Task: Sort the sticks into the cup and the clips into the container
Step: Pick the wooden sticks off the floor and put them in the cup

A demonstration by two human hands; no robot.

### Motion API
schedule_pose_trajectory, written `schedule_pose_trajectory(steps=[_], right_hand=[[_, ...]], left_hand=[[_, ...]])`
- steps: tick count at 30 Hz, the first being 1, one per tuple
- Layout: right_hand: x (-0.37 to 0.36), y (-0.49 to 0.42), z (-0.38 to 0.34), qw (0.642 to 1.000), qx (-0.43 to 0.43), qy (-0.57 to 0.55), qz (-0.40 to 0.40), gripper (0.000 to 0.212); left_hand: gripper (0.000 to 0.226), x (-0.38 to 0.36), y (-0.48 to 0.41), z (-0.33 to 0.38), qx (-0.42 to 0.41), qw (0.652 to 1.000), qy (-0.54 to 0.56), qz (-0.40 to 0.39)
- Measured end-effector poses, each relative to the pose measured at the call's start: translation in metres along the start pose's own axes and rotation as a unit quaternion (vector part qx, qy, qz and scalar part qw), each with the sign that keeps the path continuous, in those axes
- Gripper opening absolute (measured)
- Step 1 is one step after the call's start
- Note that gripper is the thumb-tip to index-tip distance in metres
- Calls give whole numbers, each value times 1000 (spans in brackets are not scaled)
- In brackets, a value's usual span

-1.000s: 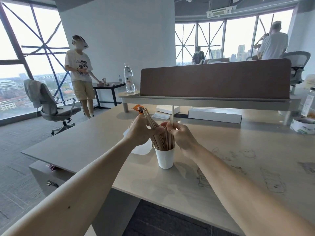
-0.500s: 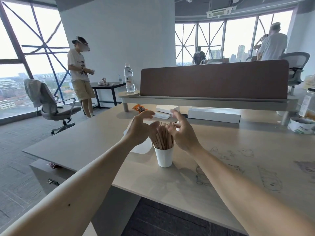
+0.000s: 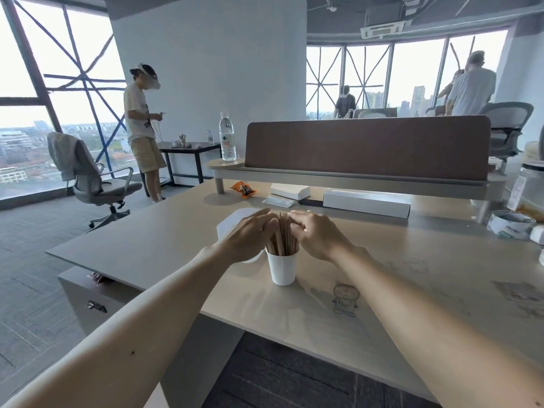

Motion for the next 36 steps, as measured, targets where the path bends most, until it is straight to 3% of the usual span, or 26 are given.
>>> schedule_pose_trajectory(steps=[4, 8, 12, 18, 23, 29, 36], right_hand=[[8, 5, 1, 1000, -7, 16, -21, 51], [18, 13, -8, 999, -2, 30, -37, 52], [35, 21, -22, 999, 19, 41, -12, 51], [42, 31, -62, 998, 53, 23, 20, 26], [23, 41, -141, 992, 122, 18, 1, 40], [-20, 64, -261, 969, 228, -1, -95, 40], [-90, 123, -391, 916, 347, -5, -201, 41]], left_hand=[[34, -6, 12, -7, 41, 997, 60, 16], [29, -10, 12, -8, 54, 998, 43, 13], [45, 1, 17, -5, 58, 997, 15, 38], [43, 47, 71, -15, 90, 990, -57, 90], [36, 97, 147, -34, 146, 979, -82, 116], [32, 158, 271, -48, 221, 954, -128, 159], [35, 210, 458, -72, 369, 890, -138, 229]])
Point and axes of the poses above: each hand's wrist, its own y-axis away from the middle knuckle, its own x-axis out of the back of the hand, z = x × y, the point moved 2 cm from there along -y, towards the middle knuckle, and after that the axes turned 14 degrees about y, right-handed, at the moved point
